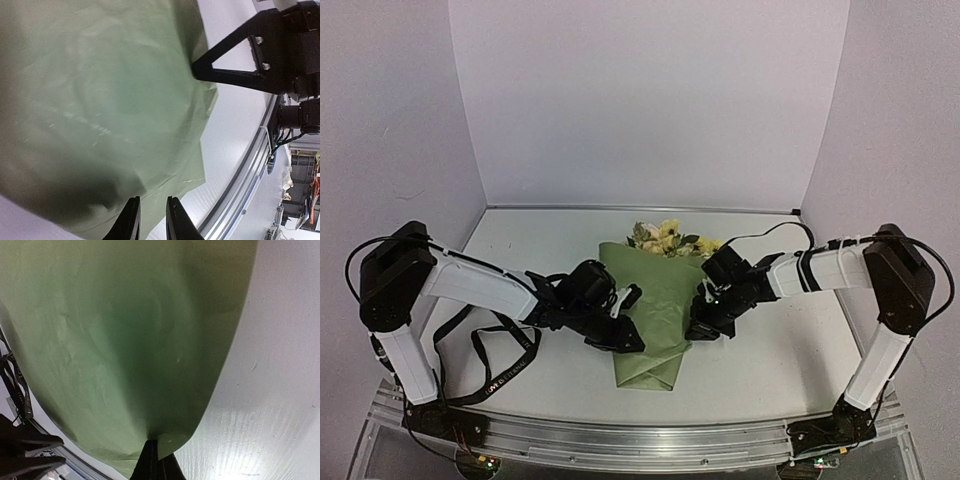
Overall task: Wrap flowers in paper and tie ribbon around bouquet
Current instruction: Press the fold line on the folded wrapping paper.
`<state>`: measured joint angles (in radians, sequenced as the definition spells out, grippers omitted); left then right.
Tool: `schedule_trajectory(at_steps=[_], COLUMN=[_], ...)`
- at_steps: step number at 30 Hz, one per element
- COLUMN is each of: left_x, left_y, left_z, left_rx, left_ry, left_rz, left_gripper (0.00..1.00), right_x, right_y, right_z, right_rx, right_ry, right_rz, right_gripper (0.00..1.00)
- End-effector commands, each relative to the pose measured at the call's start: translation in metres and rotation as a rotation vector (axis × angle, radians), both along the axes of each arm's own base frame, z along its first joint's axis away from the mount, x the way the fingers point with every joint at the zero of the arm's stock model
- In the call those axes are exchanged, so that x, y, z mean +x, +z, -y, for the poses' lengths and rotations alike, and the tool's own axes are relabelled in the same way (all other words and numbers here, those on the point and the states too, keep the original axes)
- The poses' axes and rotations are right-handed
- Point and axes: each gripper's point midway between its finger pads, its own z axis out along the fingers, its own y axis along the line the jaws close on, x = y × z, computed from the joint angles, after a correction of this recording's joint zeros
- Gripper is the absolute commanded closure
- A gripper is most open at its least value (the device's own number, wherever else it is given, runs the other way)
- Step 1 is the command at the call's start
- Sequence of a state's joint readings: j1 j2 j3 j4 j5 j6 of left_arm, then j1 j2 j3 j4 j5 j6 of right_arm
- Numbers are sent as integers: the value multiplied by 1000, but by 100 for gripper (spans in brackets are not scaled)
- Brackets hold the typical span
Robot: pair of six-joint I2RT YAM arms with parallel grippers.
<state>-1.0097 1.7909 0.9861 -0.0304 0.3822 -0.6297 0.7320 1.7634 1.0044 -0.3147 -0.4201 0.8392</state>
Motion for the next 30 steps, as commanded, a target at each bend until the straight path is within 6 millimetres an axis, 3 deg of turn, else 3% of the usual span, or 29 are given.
schedule_trajectory(at_steps=[1, 10, 16, 19, 24, 30], left_x=[1, 0, 2, 4, 10, 23], left_y=[-4, -32, -37, -28, -5, 13], left_z=[-18, -24, -28, -30, -34, -38], left_rx=[-5, 46, 45, 29, -8, -49], left_ry=[24, 20, 56, 75, 106, 132], left_rz=[-22, -66, -77, -65, -34, -25], left_gripper=[81, 83, 85, 84, 82, 81], right_x=[0, 1, -15, -27, -39, -32], right_y=[-1, 8, 41, 57, 72, 53], right_z=[6, 9, 7, 5, -23, -72], right_rx=[-29, -78, -107, -101, -40, 45], right_ry=[5, 55, 169, 205, 239, 219], right_rz=[39, 55, 95, 103, 102, 65], right_gripper=[100, 98, 65, 58, 64, 77])
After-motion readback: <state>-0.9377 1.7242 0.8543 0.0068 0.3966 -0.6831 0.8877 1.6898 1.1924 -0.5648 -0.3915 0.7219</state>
